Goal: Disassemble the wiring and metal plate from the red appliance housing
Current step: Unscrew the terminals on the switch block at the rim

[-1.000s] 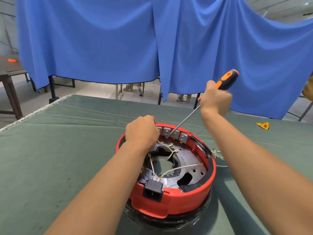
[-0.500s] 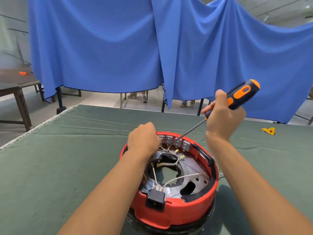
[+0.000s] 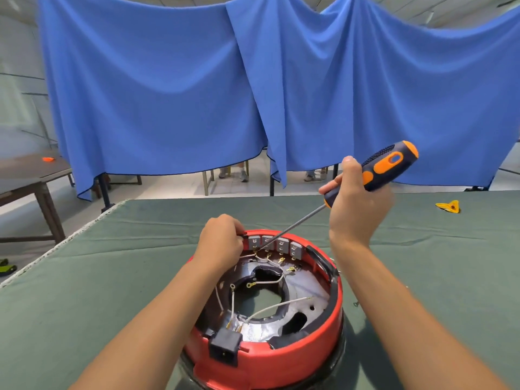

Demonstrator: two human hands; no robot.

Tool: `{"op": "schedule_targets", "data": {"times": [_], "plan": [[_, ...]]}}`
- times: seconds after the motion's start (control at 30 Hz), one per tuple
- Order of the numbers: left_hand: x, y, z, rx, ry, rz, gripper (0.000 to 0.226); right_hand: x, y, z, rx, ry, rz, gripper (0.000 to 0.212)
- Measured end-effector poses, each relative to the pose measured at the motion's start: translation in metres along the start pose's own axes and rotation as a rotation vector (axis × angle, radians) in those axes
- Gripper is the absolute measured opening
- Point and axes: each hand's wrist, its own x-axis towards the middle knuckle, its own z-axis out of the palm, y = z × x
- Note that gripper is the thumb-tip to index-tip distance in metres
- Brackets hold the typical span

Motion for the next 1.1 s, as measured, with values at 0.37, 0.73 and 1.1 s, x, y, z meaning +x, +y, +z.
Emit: {"op": "schedule_targets", "data": {"times": [0.37, 0.73, 1.1], "plan": [[0.0, 0.007, 0.008, 0.475, -0.046, 0.053, 0.023, -0.005, 0.01, -0.003, -0.057, 0.055, 0.014, 0.026], [-0.004, -0.002, 0.012, 0.273, -0.05, 0.047, 0.035, -0.016, 0.013, -0.005, -0.112, -0.078, -0.125, 0.029], [-0.004, 0.001, 0.011, 0.208, -0.023, 0.037, 0.032, 0.009, 0.022, 0.017, -0.179, -0.073, -0.056, 0.025]]}}
